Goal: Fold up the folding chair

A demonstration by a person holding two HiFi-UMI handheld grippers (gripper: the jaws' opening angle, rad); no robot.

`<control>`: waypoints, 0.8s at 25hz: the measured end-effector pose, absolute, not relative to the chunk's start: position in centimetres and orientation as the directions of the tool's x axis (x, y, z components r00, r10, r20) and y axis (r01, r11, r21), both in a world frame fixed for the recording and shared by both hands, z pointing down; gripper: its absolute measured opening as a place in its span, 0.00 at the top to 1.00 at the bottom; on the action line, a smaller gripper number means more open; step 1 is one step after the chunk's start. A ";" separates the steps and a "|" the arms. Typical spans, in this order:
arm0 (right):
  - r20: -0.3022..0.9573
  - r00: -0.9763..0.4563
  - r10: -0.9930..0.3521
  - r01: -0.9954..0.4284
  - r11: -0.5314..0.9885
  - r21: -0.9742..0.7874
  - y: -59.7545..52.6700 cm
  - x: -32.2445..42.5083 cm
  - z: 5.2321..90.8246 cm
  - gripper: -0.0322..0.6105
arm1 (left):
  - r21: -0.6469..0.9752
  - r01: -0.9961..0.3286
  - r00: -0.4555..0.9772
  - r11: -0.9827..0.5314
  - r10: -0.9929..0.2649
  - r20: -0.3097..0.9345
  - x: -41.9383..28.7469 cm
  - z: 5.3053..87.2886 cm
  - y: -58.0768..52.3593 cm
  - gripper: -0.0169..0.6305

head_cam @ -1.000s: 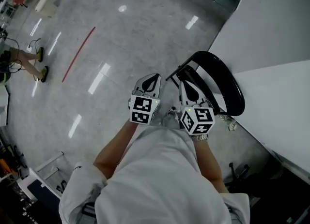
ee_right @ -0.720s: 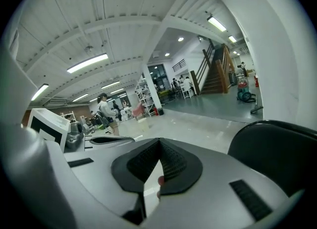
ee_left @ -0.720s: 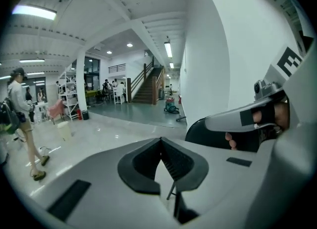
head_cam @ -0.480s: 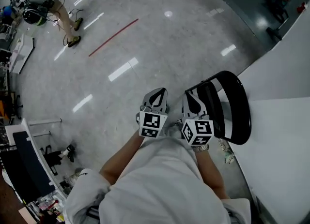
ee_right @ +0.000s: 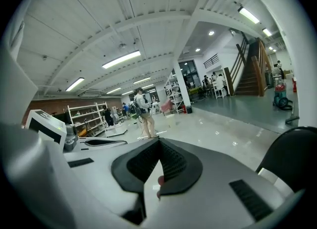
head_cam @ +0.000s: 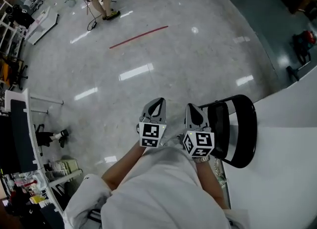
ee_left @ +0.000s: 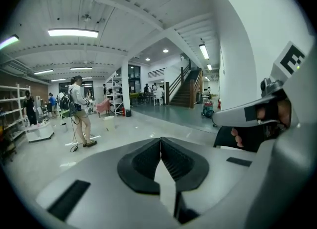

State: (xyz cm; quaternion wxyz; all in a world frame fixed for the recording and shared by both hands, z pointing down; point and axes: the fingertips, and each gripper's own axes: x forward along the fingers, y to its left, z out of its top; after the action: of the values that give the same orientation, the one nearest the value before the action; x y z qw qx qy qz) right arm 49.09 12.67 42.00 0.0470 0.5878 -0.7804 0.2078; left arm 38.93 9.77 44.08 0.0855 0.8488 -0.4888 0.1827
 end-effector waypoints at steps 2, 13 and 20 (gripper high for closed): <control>0.321 -0.312 -0.894 -0.936 0.233 -0.263 12.5 47.5 42.0 0.95 | -0.043 -0.869 0.442 -0.493 -0.812 0.380 37.3 43.9 9.7 0.96; 0.414 -0.362 -0.835 -0.930 0.291 -0.226 12.6 38.9 45.0 0.95 | 0.023 -0.902 0.405 -0.432 -0.824 0.397 27.6 46.2 11.0 0.96; 0.424 -0.370 -0.827 -0.929 0.317 -0.192 13.3 30.7 44.9 0.95 | 0.035 -0.913 0.383 -0.406 -0.826 0.414 18.9 47.4 11.3 0.96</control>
State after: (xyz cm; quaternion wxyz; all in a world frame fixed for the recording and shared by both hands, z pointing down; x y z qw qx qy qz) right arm 30.75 13.28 44.95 0.1246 0.5474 -0.8018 0.2048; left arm 18.90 11.35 47.43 0.1296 0.8215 -0.5291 0.1686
